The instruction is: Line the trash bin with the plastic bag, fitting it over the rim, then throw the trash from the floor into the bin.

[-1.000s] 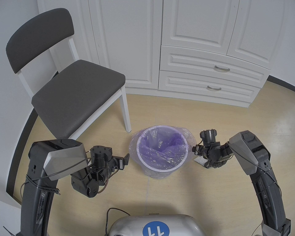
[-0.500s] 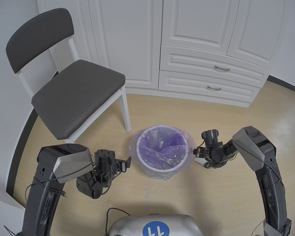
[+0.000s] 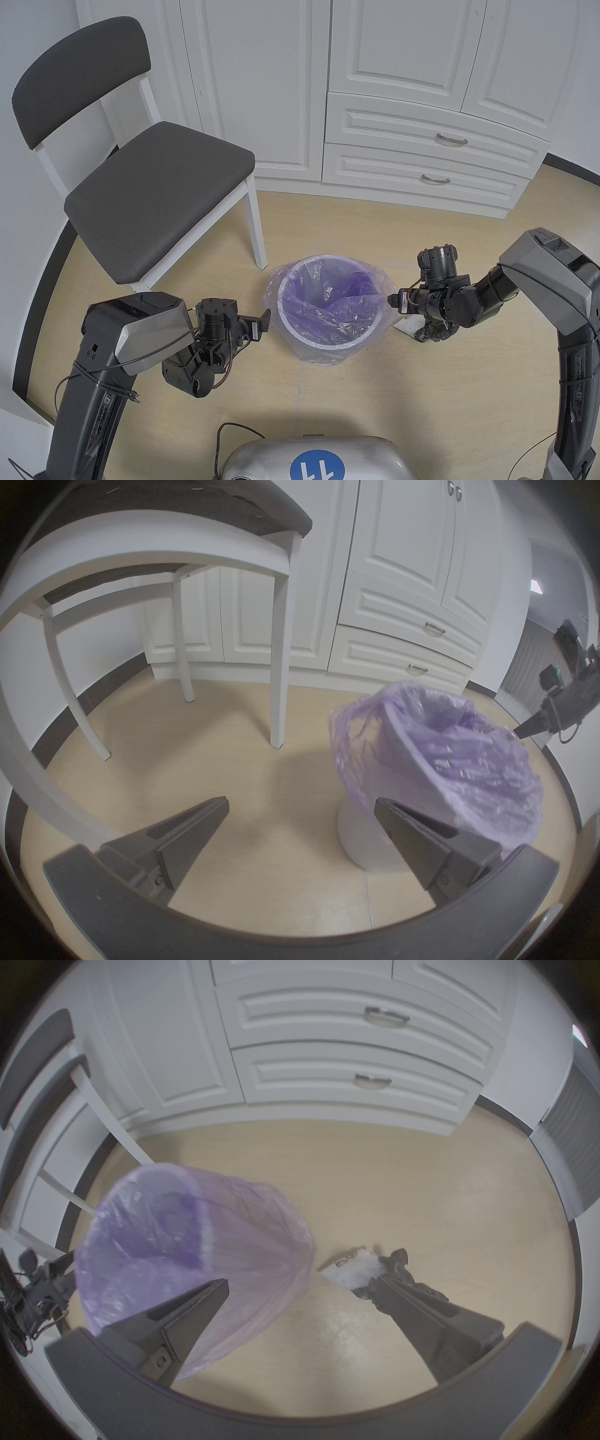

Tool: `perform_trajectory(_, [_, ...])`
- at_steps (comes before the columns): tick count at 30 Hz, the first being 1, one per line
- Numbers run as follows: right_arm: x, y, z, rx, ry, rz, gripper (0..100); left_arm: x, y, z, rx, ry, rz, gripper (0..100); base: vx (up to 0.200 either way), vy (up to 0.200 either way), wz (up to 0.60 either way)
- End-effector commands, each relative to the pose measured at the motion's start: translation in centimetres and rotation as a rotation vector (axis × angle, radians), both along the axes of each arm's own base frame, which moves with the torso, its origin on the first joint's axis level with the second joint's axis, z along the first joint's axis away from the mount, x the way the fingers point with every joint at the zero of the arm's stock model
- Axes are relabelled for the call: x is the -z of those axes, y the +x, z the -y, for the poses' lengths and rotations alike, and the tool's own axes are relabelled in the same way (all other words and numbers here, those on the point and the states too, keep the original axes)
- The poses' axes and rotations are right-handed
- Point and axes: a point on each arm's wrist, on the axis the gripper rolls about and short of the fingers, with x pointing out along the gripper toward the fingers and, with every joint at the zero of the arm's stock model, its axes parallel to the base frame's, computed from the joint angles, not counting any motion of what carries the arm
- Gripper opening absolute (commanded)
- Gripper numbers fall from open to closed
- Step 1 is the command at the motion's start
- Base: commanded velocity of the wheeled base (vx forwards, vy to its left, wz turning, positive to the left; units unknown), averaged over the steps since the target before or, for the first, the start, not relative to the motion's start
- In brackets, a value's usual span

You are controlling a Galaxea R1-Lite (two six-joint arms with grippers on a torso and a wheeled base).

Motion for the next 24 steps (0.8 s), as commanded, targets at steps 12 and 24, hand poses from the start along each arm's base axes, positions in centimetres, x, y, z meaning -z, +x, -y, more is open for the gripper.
perform_trajectory(12, [-2.0,-1.6,-1.4,-0.052,0.009,0.084,100,1.7,5.6,1.0,0.017,0.067,-0.218,100,0.0,0.0,0.0])
perform_trajectory(24, [-1.6,-2.3,-2.0,-0.069,0.001,0.069,100,3.0,8.2,0.1,-0.014,0.109,-0.243,100,0.0,0.0,0.0])
